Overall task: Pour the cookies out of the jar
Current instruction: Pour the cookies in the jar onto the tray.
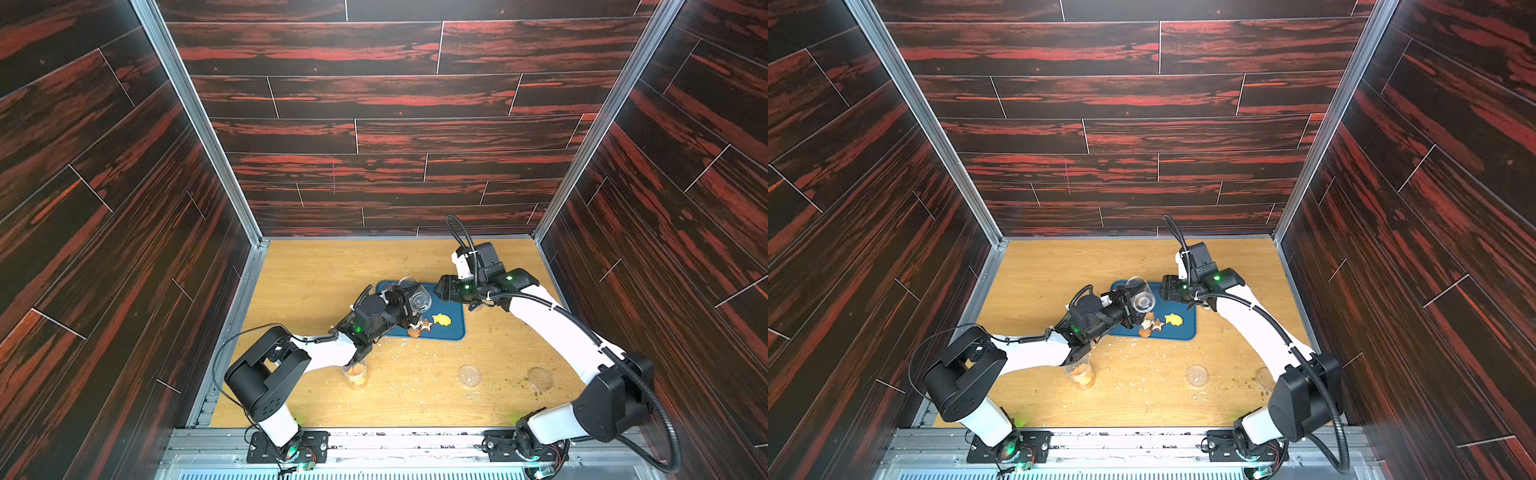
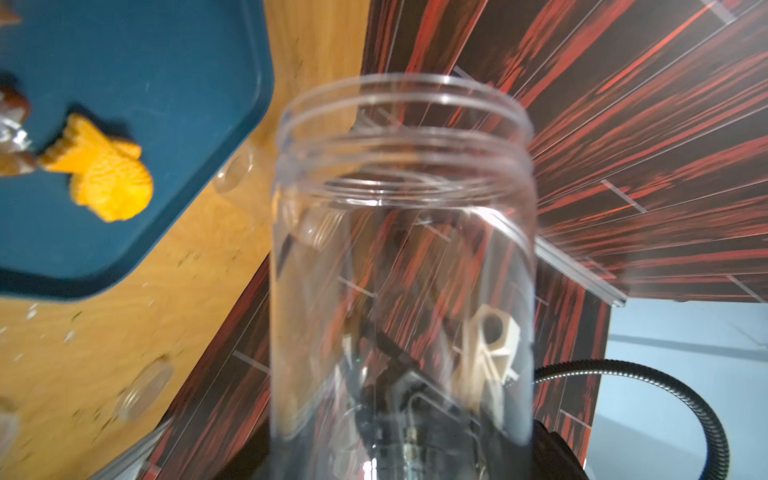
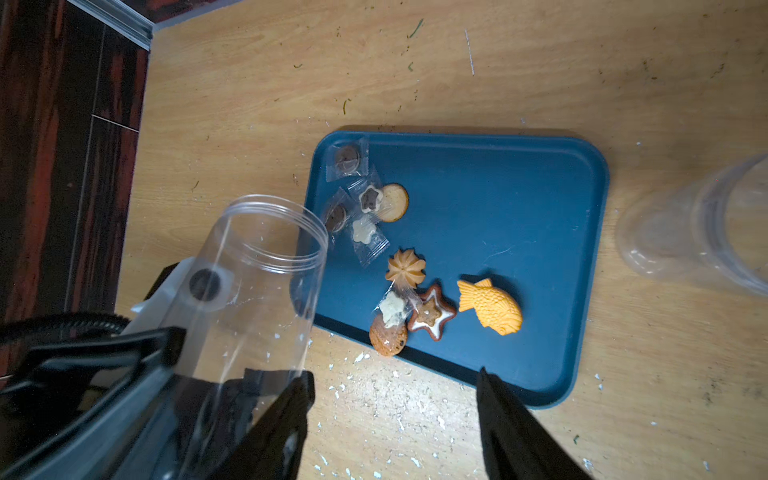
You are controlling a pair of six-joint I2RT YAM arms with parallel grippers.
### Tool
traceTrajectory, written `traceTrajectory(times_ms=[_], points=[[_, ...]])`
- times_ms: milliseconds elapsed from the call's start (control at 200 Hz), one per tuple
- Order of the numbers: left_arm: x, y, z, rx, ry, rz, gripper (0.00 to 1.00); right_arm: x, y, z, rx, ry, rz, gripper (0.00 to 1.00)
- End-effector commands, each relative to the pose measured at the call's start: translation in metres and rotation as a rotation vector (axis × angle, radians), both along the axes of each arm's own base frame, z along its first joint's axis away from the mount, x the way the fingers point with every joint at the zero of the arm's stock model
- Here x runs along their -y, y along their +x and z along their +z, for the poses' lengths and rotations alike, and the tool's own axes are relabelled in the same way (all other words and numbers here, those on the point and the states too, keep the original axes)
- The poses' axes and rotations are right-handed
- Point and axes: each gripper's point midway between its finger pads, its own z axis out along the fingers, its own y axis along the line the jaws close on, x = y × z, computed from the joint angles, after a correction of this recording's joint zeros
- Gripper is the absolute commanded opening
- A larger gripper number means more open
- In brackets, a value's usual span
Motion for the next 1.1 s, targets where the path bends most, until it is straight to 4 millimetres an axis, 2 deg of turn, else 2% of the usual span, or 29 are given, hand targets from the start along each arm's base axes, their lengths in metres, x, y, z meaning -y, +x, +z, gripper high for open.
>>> traceTrajectory(times_ms=[0,155,291,376,506,546,611,696,822,942,1097], points=[[0.009,-0.018,0.032,-0.262,-0.262,-0.109,0.44,0.011,-0.002,0.012,0.031,-0.004,-0.009,0.68],[0.012,-0.041,0.032,-0.235,-0.174,-0.248,0.44,0.018,0.002,0.017,0.052,-0.003,-0.022,0.68],[0.001,-0.058,0.031,-0.204,-0.098,-0.372,0.44,0.022,0.005,0.021,0.064,0.009,-0.028,0.68],[-0.009,-0.085,0.011,-0.194,0.087,-0.513,0.45,0.023,0.007,0.023,0.068,0.018,-0.029,0.68],[-0.039,-0.136,-0.024,-0.174,0.385,-0.736,0.46,0.025,0.008,0.024,0.076,0.021,-0.030,0.68],[-0.047,-0.148,-0.031,-0.169,0.440,-0.788,0.46,0.025,0.008,0.023,0.073,0.022,-0.031,0.68],[-0.051,-0.157,-0.035,-0.144,0.450,-0.823,0.46,0.024,0.007,0.022,0.070,0.030,-0.031,0.68],[-0.054,-0.160,-0.036,-0.088,0.464,-0.840,0.46,0.023,0.007,0.021,0.066,0.040,-0.031,0.68],[-0.059,-0.152,-0.028,0.050,0.561,-0.848,0.47,0.023,0.007,0.020,0.066,0.045,-0.033,0.68],[-0.070,-0.137,-0.032,0.116,0.690,-0.838,0.47,0.022,0.008,0.019,0.065,0.048,-0.032,0.68],[-0.075,-0.117,-0.022,0.288,0.844,-0.860,0.46,0.021,0.007,0.021,0.064,0.056,-0.025,0.67]])
